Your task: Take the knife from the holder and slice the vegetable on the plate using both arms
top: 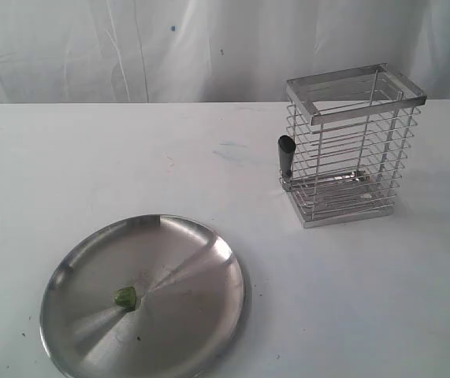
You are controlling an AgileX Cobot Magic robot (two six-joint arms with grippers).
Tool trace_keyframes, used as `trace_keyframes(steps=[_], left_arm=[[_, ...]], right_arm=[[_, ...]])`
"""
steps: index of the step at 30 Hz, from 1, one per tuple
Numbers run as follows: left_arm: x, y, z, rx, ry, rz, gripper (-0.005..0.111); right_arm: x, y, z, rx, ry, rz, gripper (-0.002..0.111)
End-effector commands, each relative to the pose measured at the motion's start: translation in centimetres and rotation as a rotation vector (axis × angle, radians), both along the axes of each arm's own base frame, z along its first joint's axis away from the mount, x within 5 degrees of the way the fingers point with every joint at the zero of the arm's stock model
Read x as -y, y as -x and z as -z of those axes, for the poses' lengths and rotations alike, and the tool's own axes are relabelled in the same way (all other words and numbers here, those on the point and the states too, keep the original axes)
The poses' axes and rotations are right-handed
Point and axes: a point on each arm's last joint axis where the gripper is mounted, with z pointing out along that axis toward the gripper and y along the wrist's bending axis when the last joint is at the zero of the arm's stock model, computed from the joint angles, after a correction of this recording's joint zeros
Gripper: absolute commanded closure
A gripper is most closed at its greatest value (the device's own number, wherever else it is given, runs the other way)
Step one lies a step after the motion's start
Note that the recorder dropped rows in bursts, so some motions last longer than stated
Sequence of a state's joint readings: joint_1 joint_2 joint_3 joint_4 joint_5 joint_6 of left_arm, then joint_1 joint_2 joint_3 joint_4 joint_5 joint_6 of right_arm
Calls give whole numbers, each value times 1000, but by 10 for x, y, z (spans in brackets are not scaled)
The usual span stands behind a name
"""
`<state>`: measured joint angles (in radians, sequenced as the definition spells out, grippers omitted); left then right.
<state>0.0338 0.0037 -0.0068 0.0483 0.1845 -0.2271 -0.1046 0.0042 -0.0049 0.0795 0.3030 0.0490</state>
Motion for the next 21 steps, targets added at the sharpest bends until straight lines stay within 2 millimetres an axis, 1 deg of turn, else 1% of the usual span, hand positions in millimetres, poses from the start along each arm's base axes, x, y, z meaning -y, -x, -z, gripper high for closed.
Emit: trace_keyframes(steps=[1,2,3,6,7,9,10,11,12,13,14,15,16,17,18,19,21], left_arm=[[0,0,2,3,1,6,107],[0,0,2,3,1,6,107],[0,0,2,3,1,6,107],[0,0,2,3,1,6,107],[0,0,2,3,1,6,107],[0,0,2,3,1,6,107],[0,0,2,3,1,6,107],[0,0,2,3,1,6,107],[0,0,2,3,1,6,107],[0,0,2,3,1,6,107],[0,0,2,3,1,6,107],[0,0,2,3,1,6,107],[0,0,2,3,1,6,107],[0,0,2,3,1,6,107],[0,0,2,3,1,6,107],[0,0,2,3,1,6,107],[0,0,2,3,1,6,107]], right_arm=[[-2,-2,-14,200,-367,29,108],[-1,-2,-20,266,-514,43,108],[1,-2,-24,328,-580,56,108],[8,1,-38,498,-659,80,108],[12,4,-47,617,-671,91,108],[22,18,-67,914,-644,122,108],[29,29,-77,1089,-623,165,108],[37,40,-81,1224,-633,246,108],[46,46,-79,1303,-712,338,108],[55,53,-83,1390,-823,416,108],[60,58,-90,1472,-943,449,108],[62,62,-100,1537,-1032,430,108],[62,64,-114,1578,-1113,372,108],[60,64,-130,1595,-1155,299,108],[57,62,-145,1592,-1154,240,108],[53,61,-166,1585,-1115,177,108],[42,57,-207,1582,-959,63,108]])
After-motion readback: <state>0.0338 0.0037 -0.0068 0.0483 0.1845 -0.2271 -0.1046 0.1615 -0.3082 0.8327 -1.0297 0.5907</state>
